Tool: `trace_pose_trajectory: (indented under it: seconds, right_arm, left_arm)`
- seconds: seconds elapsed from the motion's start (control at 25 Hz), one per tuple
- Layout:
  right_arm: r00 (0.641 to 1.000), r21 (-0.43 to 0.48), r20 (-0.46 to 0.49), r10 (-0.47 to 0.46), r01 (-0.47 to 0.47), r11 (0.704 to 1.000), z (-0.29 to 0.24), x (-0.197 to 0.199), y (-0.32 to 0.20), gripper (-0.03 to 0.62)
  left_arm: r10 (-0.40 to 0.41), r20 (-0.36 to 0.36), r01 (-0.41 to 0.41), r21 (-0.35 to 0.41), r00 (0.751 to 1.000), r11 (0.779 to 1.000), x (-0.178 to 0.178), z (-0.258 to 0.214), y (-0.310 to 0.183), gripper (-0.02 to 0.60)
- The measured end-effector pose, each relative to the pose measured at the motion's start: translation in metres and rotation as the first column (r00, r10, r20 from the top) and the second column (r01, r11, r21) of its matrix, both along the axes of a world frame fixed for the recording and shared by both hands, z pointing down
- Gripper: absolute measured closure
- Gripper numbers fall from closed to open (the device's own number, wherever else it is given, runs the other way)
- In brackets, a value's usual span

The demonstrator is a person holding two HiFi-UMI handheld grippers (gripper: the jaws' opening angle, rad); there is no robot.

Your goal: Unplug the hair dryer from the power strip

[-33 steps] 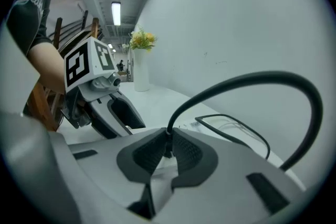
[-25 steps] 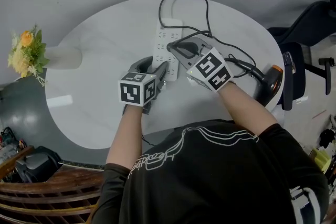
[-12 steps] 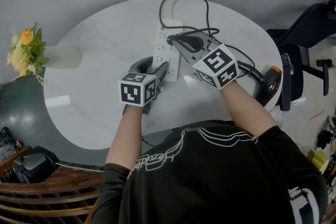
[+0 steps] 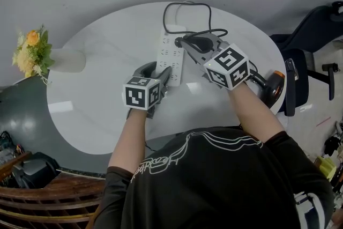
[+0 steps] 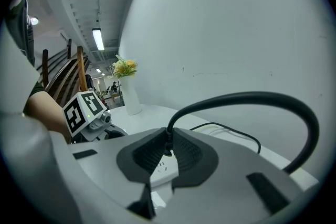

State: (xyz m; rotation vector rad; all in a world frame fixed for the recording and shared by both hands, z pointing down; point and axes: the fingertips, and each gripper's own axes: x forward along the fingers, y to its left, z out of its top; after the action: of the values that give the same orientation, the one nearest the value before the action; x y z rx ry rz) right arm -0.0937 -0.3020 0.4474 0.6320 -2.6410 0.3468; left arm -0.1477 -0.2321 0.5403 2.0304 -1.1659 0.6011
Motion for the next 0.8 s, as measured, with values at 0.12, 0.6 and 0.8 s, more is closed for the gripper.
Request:
trace_pose_trajectory:
  seconds: [0.12,0.6,0.8]
  right_arm:
    - [0.999,-0.029,0.037,0.017,-0.016,0.999,-0.007,0.003,0.002,0.568]
    - [0.989,-0.013,0.146,0.031,-0.029,0.999,-0.067,0.029,0.044,0.568]
    - [0.982,0.016,0.184,0.029,-0.033,0.999,-0.096,0.044,0.074,0.568]
  left_arm:
    - [-0.003,0.027,0.001,0.047,1.000,0.999,-0.001,-0.003,0.000,0.359]
    - [-0.151,-0.081,0.162,0.141,0.985,0.977,-0.021,-0.071,0.024,0.522]
    - [-0.129,-0.181,0.165,0.205,0.975,0.965,-0.009,-0.118,0.055,0.547]
